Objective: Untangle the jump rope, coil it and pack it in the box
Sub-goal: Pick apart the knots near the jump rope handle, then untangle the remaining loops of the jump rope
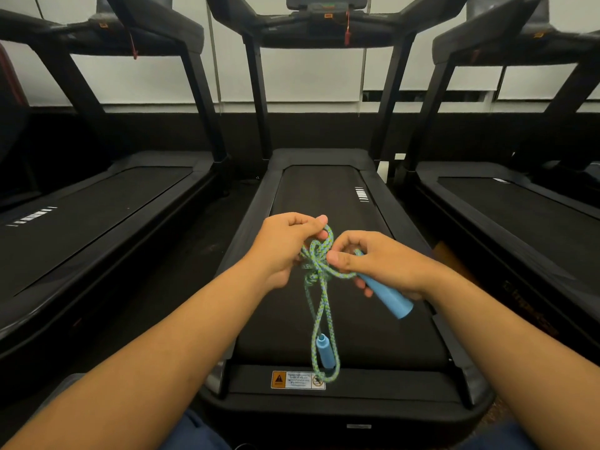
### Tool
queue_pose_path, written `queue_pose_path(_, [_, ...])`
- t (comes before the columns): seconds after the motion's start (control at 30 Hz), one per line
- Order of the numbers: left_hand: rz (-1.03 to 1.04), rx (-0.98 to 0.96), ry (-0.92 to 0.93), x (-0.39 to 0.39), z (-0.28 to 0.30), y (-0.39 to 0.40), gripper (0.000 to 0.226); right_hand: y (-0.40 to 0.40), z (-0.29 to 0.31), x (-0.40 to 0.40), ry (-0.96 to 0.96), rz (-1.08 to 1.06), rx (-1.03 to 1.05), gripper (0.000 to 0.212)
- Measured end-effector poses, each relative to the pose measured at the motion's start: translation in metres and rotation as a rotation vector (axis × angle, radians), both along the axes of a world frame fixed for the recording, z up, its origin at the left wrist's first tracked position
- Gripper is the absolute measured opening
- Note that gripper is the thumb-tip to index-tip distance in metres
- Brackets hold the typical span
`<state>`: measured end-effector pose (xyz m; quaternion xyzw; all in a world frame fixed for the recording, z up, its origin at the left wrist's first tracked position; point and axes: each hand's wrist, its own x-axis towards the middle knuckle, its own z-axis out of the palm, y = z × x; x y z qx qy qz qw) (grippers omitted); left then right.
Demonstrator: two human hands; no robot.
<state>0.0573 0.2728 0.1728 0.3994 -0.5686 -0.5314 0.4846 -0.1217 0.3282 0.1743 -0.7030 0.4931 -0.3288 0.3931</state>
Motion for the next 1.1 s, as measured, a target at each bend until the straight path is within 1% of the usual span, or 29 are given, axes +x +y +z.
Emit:
queue_pose_path(0.1, [-0.074,0.120,0.081,0.001,0.003,0.001,0.009,-0.003,-0.004,-0.003,0.088,-0.070,-0.012,0.057])
queue_pose_path(0.17, [-0.110,0.144,0.103,0.000,0.003,0.003,0.020,-0.004,-0.006,-0.005,0.111,-0.094,-0.039,0.054])
queue_pose_path(0.23, [-0.110,0.143,0.113,-0.001,0.004,0.004,0.027,-0.006,-0.008,-0.005,0.128,-0.106,-0.078,0.048])
queue_pose_path(0.27, [-0.103,0.138,0.121,-0.001,0.003,0.004,0.026,-0.007,-0.009,-0.004,0.138,-0.122,-0.105,0.044])
queue_pose_path(0.33, [-0.098,0.133,0.145,-0.001,0.003,0.003,0.017,-0.010,-0.011,-0.002,0.161,-0.181,-0.201,0.033])
queue_pose_path(0.4, [-0.103,0.129,0.165,0.000,0.003,0.002,0.010,-0.013,-0.011,0.000,0.163,-0.238,-0.319,0.016])
queue_pose_path(0.43, [-0.107,0.129,0.171,-0.001,0.003,0.002,0.010,-0.014,-0.012,0.002,0.146,-0.247,-0.357,0.010])
queue_pose_path(0.5, [-0.119,0.125,0.173,-0.001,0.004,0.004,0.012,-0.014,-0.013,0.004,0.108,-0.241,-0.368,0.008])
queue_pose_path(0.63, [-0.116,0.124,0.165,-0.001,0.005,0.006,0.008,-0.018,-0.018,0.005,0.012,-0.188,-0.215,0.011])
queue_pose_path(0.7, [-0.119,0.121,0.161,0.000,0.006,0.005,0.006,-0.020,-0.019,0.006,-0.002,-0.222,-0.183,0.014])
queue_pose_path(0.73, [-0.124,0.119,0.160,0.002,0.007,0.005,0.006,-0.021,-0.019,0.006,-0.073,-0.233,-0.160,0.016])
queue_pose_path(0.83, [-0.105,0.130,0.161,0.006,0.010,0.003,0.010,-0.024,-0.015,0.005,-0.453,-0.234,0.005,0.019])
queue_pose_path(0.9, [-0.096,0.155,0.193,0.009,0.012,0.002,0.010,-0.025,-0.013,0.002,-0.561,-0.224,0.055,0.019])
queue_pose_path(1.0, [-0.089,0.172,0.258,0.010,0.012,0.000,0.012,-0.027,-0.015,0.000,-0.593,-0.223,0.069,0.016])
queue_pose_path(1.1, [-0.057,0.138,0.216,0.011,0.009,-0.001,0.013,-0.026,-0.015,0.000,-0.555,-0.214,0.036,0.017])
